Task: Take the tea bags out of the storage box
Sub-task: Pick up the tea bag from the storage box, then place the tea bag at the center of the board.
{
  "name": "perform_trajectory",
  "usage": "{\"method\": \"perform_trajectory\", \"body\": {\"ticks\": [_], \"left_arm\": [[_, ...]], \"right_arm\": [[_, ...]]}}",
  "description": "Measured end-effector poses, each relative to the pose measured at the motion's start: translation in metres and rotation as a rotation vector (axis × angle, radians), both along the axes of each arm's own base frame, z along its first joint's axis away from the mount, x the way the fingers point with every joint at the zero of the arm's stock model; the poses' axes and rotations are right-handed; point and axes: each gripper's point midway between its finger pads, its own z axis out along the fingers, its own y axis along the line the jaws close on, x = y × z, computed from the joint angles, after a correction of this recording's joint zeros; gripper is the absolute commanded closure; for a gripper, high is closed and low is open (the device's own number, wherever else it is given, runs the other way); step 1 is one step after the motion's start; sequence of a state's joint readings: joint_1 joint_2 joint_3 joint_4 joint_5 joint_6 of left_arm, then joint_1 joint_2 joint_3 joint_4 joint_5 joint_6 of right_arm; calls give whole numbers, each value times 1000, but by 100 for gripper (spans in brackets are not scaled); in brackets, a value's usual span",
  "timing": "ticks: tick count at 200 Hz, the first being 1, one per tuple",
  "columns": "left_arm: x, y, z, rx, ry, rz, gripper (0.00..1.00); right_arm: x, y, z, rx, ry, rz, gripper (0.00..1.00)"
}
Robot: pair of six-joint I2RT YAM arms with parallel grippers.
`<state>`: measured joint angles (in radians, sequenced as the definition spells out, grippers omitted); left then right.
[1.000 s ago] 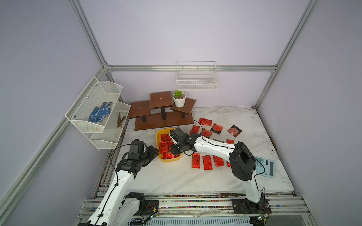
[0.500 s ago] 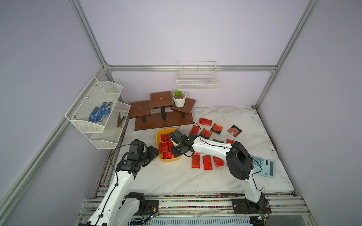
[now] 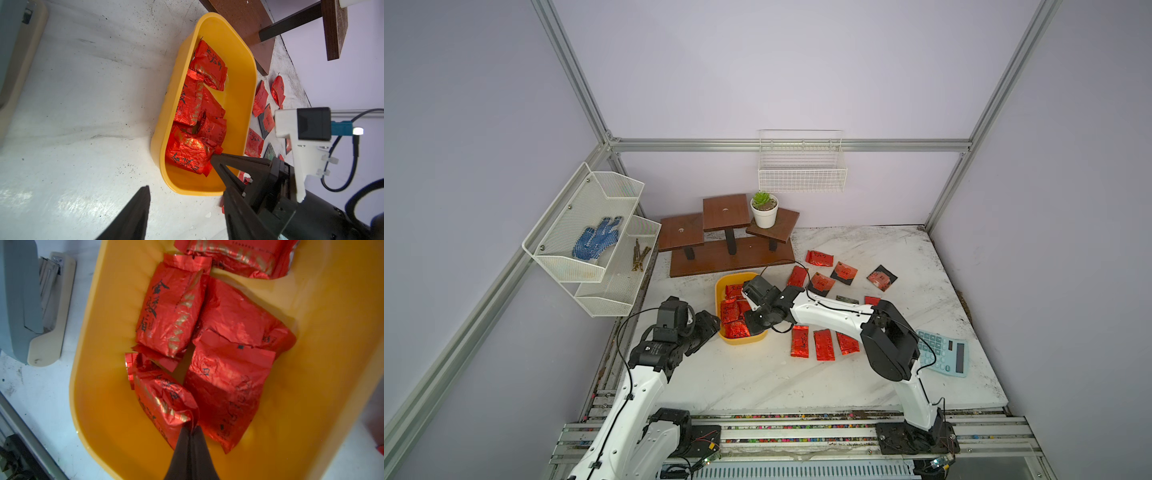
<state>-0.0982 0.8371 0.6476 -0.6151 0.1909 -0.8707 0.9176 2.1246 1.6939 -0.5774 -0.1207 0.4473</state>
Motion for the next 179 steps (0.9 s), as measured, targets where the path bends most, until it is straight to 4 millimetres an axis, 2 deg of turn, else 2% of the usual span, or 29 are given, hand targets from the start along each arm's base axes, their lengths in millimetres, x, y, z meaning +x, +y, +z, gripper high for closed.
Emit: {"method": "perform_trajectory", "body": {"ticks": [23,51,74,103,136,179], "left_arm": [[-1,-1,1,-3,-1,-3,40],[-2,-5,2,-20,-2,-20,42],[-2,-8,3,-36,-4,-35,43],[-3,-12,4,-51,-5,-51,44],[-3,-27,6,-58,-14,-101,44],[-3,-53,1,-66,-4,-179,44]], "right_arm": [[6,-1,24,78,-2,-21,100],[21,-14,67,188,-24,-66,100],[37,-31,101,274,-55,-108,100],[49,-62,122,340,-61,-167,100],[71,-122,125,361,-64,-301,100],[103,-235,115,386,-86,-591,100]]}}
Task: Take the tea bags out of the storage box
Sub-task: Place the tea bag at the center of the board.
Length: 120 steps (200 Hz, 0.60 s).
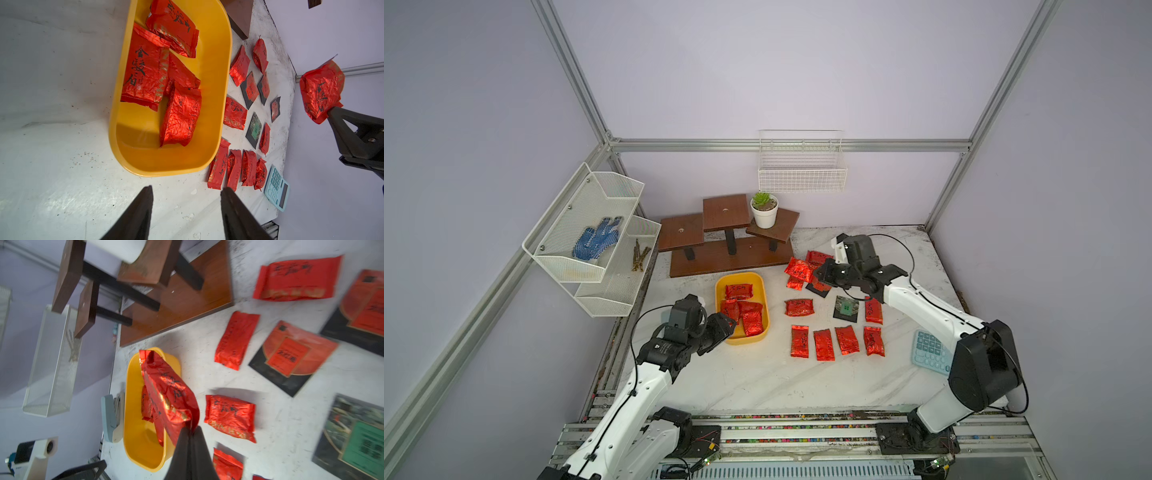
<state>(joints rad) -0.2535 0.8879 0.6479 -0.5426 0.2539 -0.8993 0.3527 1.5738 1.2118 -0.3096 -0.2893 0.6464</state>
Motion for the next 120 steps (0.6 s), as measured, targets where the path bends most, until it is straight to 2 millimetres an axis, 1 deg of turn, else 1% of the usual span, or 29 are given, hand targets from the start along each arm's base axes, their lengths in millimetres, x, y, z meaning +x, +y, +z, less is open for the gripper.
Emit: {"method": "perform_trajectory", "body": {"ticks": [14,29,38,50,63,94,120], "left_arm": [[2,-5,-2,-1,5,-14,44],[4,-8,-4,-2,8,-21,44],[5,-9,-5,-2,8,-22,44],[7,-10,-4,-5,0,-24,44],[8,-11,-2,-7,-11,-25,44],[8,-10,1,-9,-22,-24,44],[8,-8,7,-6,-44,-16,44]], "right_arm": [[11,-37,-10,17,6,-106,100],[21,-69,-23,35,20,-200,100],[26,-84,-29,45,24,-245,100],[38,-99,-33,58,16,-289,100],[53,-110,-38,64,9,-322,100],[100,-127,-53,80,4,-374,100],[127,-139,-69,86,16,-406,100]]}}
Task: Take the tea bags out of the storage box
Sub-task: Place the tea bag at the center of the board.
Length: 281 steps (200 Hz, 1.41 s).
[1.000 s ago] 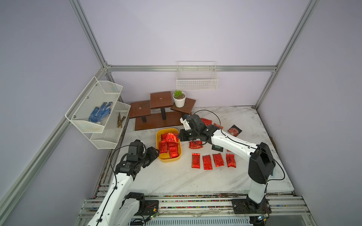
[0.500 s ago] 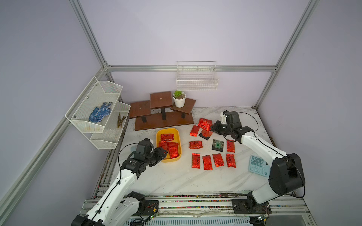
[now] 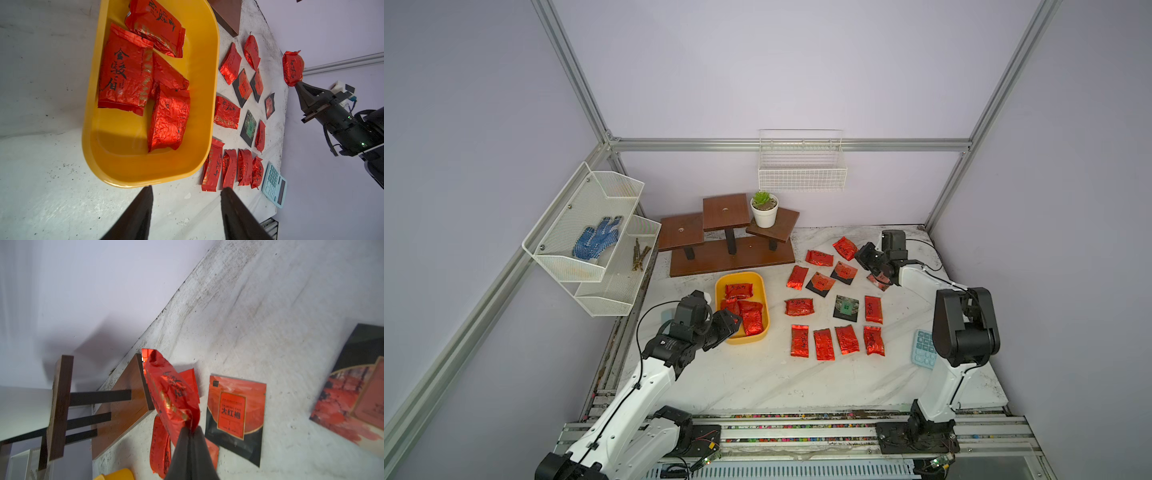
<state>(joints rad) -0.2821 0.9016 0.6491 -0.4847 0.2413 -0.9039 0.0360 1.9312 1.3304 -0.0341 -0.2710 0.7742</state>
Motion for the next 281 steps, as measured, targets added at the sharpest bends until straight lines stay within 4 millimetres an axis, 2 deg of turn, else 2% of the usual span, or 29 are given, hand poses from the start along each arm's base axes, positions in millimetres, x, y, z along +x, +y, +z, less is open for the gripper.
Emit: {"method": "perform_trajectory", "body": {"ticks": [34,84,104,122,138,157,189,212,232,255,281], "left_arm": [[0,3,4,7,-20,12,43],[0,6,3,17,-18,22,43],[0,6,3,22,-18,25,43],[-2,8,1,32,-8,28,42],[-4,11,-1,44,5,36,42],[-4,16,3,54,3,54,41],[1,24,17,58,-34,78,41],[5,28,23,67,-43,89,41],[10,32,23,82,-32,91,41],[16,35,22,94,-20,95,41],[20,41,17,105,-3,100,41]], "right_arm": [[24,-17,-21,10,21,-36,100],[33,-36,-56,18,79,-68,100],[31,-41,-62,11,98,-72,78],[30,-45,-63,-7,104,-82,64],[25,-48,-62,-32,105,-81,58],[13,-50,-49,-50,96,-89,56],[-4,-44,0,-71,12,-70,57],[-15,-22,33,-92,-58,-14,57],[-25,16,51,-120,-103,80,57],[-42,66,58,-150,-118,203,58],[-64,112,56,-186,-113,324,58]]}}
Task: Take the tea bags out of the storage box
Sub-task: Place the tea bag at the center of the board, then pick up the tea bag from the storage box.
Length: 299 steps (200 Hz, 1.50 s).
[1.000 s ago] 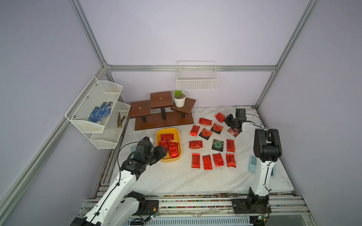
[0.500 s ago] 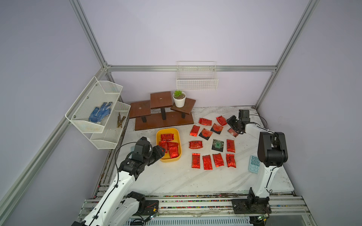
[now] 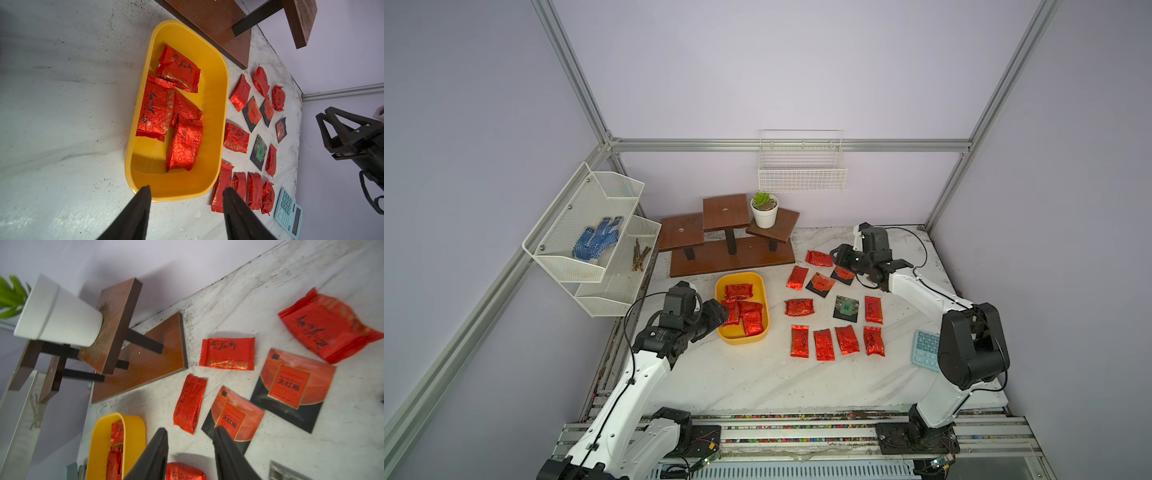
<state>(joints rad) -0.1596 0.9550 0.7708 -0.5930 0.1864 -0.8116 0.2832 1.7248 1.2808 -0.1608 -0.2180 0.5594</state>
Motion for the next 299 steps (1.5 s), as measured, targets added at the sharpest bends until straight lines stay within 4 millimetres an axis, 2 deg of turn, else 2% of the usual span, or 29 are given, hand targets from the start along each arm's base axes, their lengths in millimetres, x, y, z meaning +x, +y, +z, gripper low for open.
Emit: {"method": "perform_trajectory", "body": {"ticks": [28,51,91,110,130,156,179,201,250,299], "left_arm": [[5,11,-12,7,43,25,41],[9,19,-21,-1,74,48,41],[18,31,-26,-36,84,83,43],[22,36,-27,-46,77,92,43],[19,38,-34,-52,88,98,43],[14,38,-43,-49,110,93,43],[8,38,-47,-48,111,93,43],[1,38,-49,-47,103,95,43],[-9,39,-49,-48,75,98,42],[-14,38,-41,-49,46,94,41]], "right_arm": [[-22,37,-4,-45,18,100,58],[-37,66,3,-71,14,170,57],[-71,140,29,-89,-40,334,57],[-88,178,34,-116,-53,411,57],[-103,213,29,-160,-49,480,57],[-121,246,9,-250,-26,539,54],[-133,262,-14,-338,4,569,52],[-137,267,-36,-421,40,574,50],[-134,265,-73,-564,89,550,40],[-134,263,-104,-628,141,537,36]]}}
